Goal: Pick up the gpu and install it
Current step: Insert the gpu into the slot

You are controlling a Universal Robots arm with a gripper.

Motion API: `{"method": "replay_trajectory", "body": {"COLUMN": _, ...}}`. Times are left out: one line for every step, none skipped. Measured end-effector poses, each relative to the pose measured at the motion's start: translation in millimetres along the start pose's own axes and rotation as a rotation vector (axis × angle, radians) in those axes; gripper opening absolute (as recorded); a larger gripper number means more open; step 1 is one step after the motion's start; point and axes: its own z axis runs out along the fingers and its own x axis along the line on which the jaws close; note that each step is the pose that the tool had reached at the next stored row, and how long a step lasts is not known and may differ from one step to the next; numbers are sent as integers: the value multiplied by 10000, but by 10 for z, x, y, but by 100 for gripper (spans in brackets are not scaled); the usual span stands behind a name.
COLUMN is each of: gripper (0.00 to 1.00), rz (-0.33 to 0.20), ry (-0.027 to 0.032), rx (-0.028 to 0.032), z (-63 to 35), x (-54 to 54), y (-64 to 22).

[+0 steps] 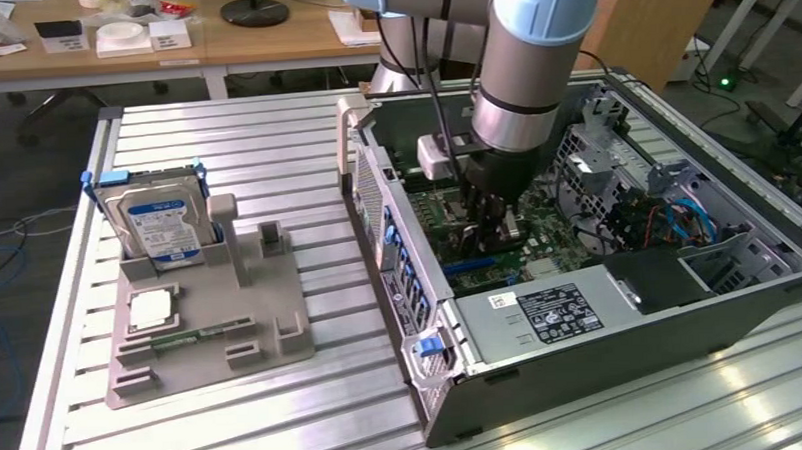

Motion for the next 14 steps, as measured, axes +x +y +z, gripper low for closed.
{"method": "replay_trajectory", "body": {"gripper": 28, "rz": 1, "ry": -3, "rx": 0, "z": 10, "x": 0, "y": 1}}
{"method": "replay_trajectory", "body": {"gripper": 28, "rz": 1, "ry": -5, "rx": 0, "z": 19, "x": 0, "y": 1}}
{"method": "replay_trajectory", "body": {"gripper": 28, "rz": 1, "ry": -6, "rx": 0, "z": 28, "x": 0, "y": 2}}
{"method": "replay_trajectory", "body": {"gripper": 28, "rz": 1, "ry": -8, "rx": 0, "z": 37, "x": 0, "y": 2}}
{"method": "replay_trajectory", "body": {"gripper": 28, "rz": 2, "ry": -10, "rx": -1, "z": 44, "x": 0, "y": 2}}
{"method": "replay_trajectory", "body": {"gripper": 28, "rz": 2, "ry": -13, "rx": -1, "z": 52, "x": 0, "y": 2}}
{"method": "replay_trajectory", "body": {"gripper": 28, "rz": 2, "ry": -15, "rx": -1, "z": 60, "x": 0, "y": 3}}
{"method": "replay_trajectory", "body": {"gripper": 28, "rz": 2, "ry": -17, "rx": -1, "z": 68, "x": 0, "y": 3}}
{"method": "replay_trajectory", "body": {"gripper": 28, "rz": 2, "ry": -20, "rx": -1, "z": 77, "x": 0, "y": 3}}
{"method": "replay_trajectory", "body": {"gripper": 28, "rz": 2, "ry": -22, "rx": -1, "z": 84, "x": 0, "y": 3}}
{"method": "replay_trajectory", "body": {"gripper": 28, "rz": 1, "ry": -24, "rx": -2, "z": 93, "x": 0, "y": 3}}
{"method": "replay_trajectory", "body": {"gripper": 28, "rz": 2, "ry": -28, "rx": -2, "z": 101, "x": 0, "y": 4}}
{"method": "replay_trajectory", "body": {"gripper": 28, "rz": 2, "ry": -29, "rx": -2, "z": 109, "x": 0, "y": 4}}
{"method": "replay_trajectory", "body": {"gripper": 28, "rz": 2, "ry": -31, "rx": -2, "z": 117, "x": 0, "y": 5}}
